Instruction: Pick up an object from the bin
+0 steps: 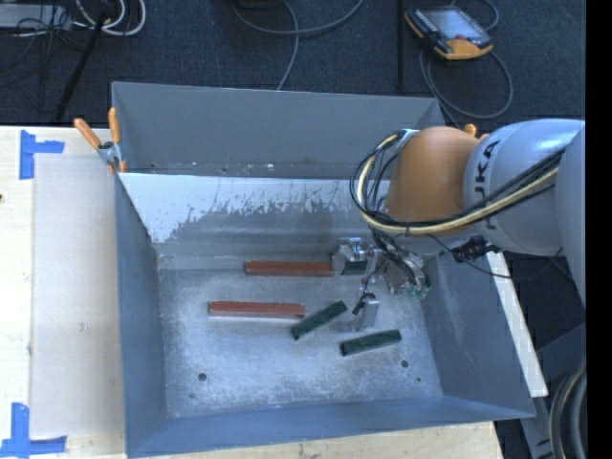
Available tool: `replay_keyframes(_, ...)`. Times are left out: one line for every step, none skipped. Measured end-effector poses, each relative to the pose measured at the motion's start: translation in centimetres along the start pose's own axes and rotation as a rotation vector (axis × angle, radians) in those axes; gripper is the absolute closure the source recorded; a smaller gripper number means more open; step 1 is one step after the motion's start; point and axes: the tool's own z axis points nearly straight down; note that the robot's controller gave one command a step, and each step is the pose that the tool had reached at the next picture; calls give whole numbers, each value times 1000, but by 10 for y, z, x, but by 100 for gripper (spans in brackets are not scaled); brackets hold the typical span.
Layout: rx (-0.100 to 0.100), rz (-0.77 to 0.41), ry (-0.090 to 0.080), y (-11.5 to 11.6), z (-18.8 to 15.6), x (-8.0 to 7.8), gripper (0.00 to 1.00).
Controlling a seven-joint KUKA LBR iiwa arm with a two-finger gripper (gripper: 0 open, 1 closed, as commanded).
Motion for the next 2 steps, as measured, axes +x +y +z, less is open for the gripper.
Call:
replay_keyframes(0,-64,-4,57,20,58,0)
replay_keyframes(0,-62,-6,55,18,56,100)
